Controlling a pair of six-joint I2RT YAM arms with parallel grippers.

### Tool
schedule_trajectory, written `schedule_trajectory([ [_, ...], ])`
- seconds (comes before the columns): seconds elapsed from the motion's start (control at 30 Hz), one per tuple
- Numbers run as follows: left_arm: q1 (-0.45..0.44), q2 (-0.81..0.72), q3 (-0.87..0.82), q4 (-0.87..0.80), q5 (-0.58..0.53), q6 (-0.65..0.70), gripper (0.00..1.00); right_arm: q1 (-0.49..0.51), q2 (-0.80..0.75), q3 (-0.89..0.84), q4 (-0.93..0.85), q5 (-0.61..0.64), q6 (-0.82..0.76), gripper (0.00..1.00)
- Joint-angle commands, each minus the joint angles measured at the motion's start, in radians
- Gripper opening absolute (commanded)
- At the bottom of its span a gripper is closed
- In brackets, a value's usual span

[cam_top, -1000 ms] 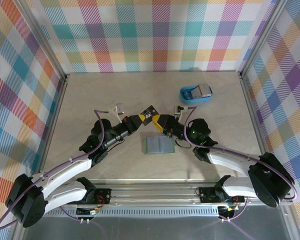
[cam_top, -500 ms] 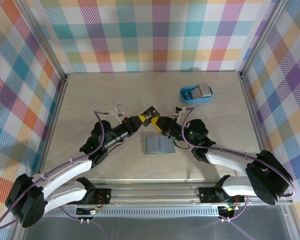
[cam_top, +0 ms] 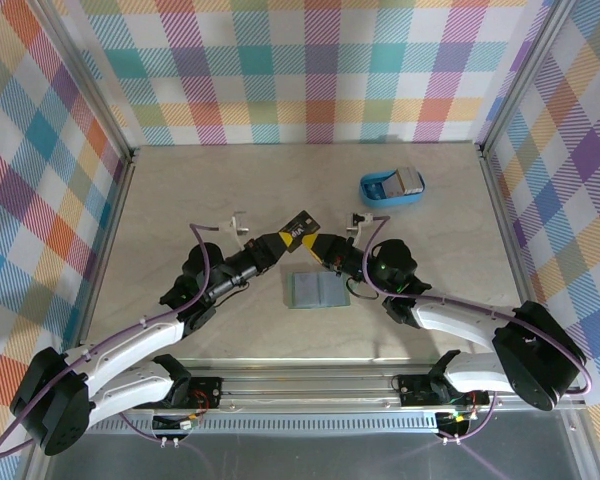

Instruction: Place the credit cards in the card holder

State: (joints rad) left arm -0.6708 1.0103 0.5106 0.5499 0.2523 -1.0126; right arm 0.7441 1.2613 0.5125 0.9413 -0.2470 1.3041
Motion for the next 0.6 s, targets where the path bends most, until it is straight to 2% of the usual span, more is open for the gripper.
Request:
schedule_trajectory([
  [0.0,-0.007,-0.029,-0.012,-0.003,0.019,0.021,0.49,0.002,-0.014,-0.003,0.038,0.013,-0.028,0.0],
  [0.1,0.023,-0.065,-0.013,-0.041,0.015,0.025,0.55,-0.014,-0.029,0.002,-0.021,-0.038,-0.049,0.0],
  [0.17,0.065,-0.084,-0.012,-0.069,0.05,0.027,0.57,-0.039,-0.048,0.018,-0.11,-0.105,-0.076,0.0],
  [0.27,0.146,-0.103,0.017,-0.14,0.147,0.043,0.59,-0.081,-0.077,0.033,-0.226,-0.197,-0.106,0.0],
  [0.4,0.235,-0.063,0.066,-0.193,0.314,0.095,0.59,-0.175,-0.074,0.112,-0.437,-0.419,-0.162,0.0],
  [0.5,0.265,0.007,0.108,-0.22,0.435,0.135,0.59,-0.212,-0.042,0.201,-0.618,-0.58,-0.268,0.0],
  [0.57,0.27,0.062,0.125,-0.212,0.489,0.141,0.57,-0.225,-0.021,0.248,-0.718,-0.639,-0.335,0.0],
])
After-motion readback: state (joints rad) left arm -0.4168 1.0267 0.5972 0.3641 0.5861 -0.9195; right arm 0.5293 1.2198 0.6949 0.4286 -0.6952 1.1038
